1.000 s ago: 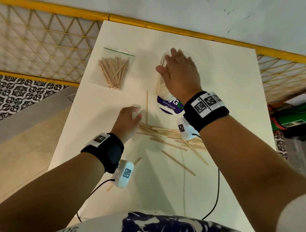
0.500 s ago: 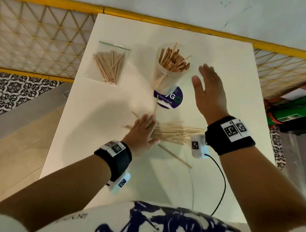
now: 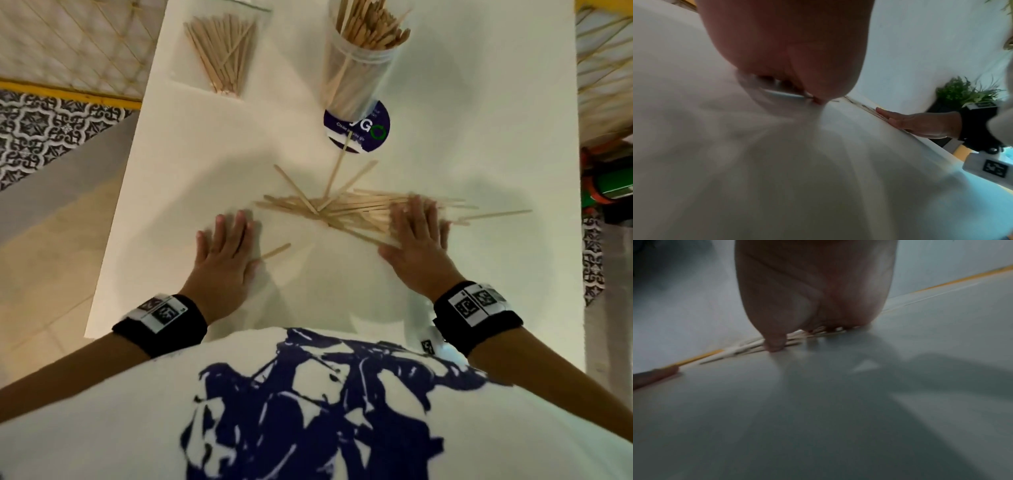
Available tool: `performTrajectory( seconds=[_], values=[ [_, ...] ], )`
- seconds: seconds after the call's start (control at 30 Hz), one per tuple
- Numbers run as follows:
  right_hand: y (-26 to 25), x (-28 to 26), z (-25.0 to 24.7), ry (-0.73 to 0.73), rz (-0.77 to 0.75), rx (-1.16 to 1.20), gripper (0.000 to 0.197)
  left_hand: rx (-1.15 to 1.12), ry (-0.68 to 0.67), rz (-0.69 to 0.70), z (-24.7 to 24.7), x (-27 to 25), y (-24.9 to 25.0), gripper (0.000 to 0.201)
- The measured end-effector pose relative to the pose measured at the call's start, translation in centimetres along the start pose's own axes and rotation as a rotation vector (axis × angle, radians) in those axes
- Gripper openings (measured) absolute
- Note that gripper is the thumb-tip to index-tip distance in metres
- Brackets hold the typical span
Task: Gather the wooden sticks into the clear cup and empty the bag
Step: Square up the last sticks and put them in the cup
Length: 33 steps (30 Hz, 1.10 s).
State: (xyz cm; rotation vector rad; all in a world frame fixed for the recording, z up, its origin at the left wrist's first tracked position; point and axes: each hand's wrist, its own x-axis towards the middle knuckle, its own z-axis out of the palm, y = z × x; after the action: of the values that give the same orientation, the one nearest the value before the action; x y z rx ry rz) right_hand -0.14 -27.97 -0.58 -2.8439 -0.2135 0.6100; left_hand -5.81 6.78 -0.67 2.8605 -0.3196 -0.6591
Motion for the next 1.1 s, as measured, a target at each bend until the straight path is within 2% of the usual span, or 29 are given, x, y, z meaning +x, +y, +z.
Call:
performTrajectory(
  seconds=[0.17,0.27,0.3,0.37,0.43,0.5,0.63,0.73,0.83,0.9,0.97,1.03,1.1],
  values=[
    [-4.0,1.8,0.7,0.073,-0.102,0.047,0.059,0.024,0.027,0.160,-0.8,4.3,0.5,0.059],
    [-3.2,2.8,0.0,0.127,-0.140,0.051,0.066,0.011,0.075,0.130,-1.3,6.2,1.2,0.063],
    [-1.7,3.0,-0.7,0.179,-0.099,0.051,0.071,0.000,0.095,0.103,-1.6,6.7,1.5,0.068],
    [2.2,3.2,-2.3,0.230,0.113,0.071,0.078,-0.006,0.096,0.063,-2.2,7.6,1.8,0.078],
    [6.2,2.9,-3.8,0.179,0.342,0.138,0.078,-0.003,0.084,0.064,-2.9,8.6,2.1,0.087],
    [8.0,2.7,-4.3,0.110,0.440,0.214,0.070,-0.001,0.078,0.105,-3.5,9.5,2.6,0.095],
    [4.3,3.5,-2.9,0.011,0.347,0.211,0.072,0.043,0.071,0.206,-4.1,11.6,4.5,0.106],
    [-0.9,3.7,-1.7,-0.015,0.243,0.330,0.078,0.025,0.070,0.201,-4.1,12.8,5.8,0.110],
    [-4.1,2.9,-1.4,-0.038,0.148,0.491,0.070,-0.023,0.107,0.165,-4.2,13.3,6.9,0.112],
    [-4.0,2.3,-1.9,0.022,0.091,0.545,0.066,-0.045,0.164,0.148,-4.3,13.6,7.5,0.109],
    [-2.0,2.4,-2.7,0.117,0.080,0.477,0.061,-0.067,0.215,0.131,-4.3,13.8,8.2,0.101],
    [1.1,3.5,-3.6,0.144,0.175,0.412,0.060,-0.086,0.248,0.112,-4.3,13.8,9.1,0.089],
    [3.2,4.8,-4.3,0.099,0.269,0.379,0.066,-0.107,0.262,0.101,-4.4,13.8,10.0,0.073]
  ],
)
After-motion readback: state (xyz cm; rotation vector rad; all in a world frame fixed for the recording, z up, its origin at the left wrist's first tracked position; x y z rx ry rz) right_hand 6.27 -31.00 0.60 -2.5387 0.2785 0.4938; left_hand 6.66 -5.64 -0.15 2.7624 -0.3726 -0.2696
